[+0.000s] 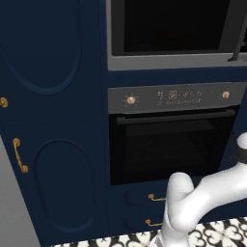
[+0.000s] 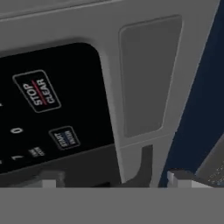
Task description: Pick the corn from the sink and place it in the bowl. Then pick the bowl and place it in the microwave. Then close the microwave door and press the start button.
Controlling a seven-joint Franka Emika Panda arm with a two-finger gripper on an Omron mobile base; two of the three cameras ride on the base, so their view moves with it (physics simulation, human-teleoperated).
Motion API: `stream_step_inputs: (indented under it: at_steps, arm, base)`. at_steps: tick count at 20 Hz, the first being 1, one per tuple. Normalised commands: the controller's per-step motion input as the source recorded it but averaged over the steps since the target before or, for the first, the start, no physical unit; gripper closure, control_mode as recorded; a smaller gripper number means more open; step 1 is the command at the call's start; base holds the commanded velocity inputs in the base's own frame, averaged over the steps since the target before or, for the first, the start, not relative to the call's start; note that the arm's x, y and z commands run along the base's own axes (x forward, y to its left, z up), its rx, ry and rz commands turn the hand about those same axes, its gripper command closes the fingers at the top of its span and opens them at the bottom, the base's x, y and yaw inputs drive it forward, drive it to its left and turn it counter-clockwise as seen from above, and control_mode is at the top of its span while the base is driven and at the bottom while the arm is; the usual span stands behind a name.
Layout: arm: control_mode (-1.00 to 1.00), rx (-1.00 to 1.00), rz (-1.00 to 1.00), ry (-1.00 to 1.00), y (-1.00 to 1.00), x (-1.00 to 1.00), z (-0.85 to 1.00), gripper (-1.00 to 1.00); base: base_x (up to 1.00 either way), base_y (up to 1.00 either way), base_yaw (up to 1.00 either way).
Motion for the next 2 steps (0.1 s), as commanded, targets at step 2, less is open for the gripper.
stream_step_inputs:
  at_steps: [2]
  arm:
    - [-1.00,-0.01,0.00,-0.01,0.54,-1.00,-0.30,-1.00]
  base:
    - [0.00,0.00,0.00]
